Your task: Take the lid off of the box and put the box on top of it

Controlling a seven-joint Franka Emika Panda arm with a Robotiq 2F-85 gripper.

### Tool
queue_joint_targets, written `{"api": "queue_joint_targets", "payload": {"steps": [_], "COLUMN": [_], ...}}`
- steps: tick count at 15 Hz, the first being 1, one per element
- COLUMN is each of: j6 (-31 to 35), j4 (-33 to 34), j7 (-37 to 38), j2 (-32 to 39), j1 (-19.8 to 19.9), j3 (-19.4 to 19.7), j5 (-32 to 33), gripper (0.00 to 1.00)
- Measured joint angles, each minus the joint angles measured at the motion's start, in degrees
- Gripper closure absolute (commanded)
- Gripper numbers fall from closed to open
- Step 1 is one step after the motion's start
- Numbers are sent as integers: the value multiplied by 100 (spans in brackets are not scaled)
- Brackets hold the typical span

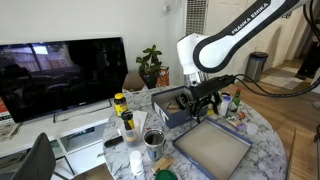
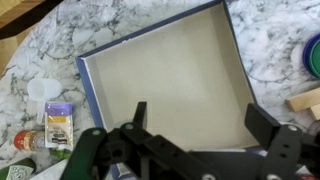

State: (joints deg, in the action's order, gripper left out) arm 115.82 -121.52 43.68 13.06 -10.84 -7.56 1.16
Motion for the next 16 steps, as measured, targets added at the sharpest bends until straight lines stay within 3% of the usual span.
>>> {"api": "queue_joint_targets", "payload": {"steps": [5,10,16], "j6": [579,1582,2969], "j4": [489,822,900], "j7": [203,575,1679], "j2": [467,975,1586], "j1": [254,481,499], "j3": [367,693,925], "j5": [-730,-1286,-1582], "gripper": [0,0,0]}}
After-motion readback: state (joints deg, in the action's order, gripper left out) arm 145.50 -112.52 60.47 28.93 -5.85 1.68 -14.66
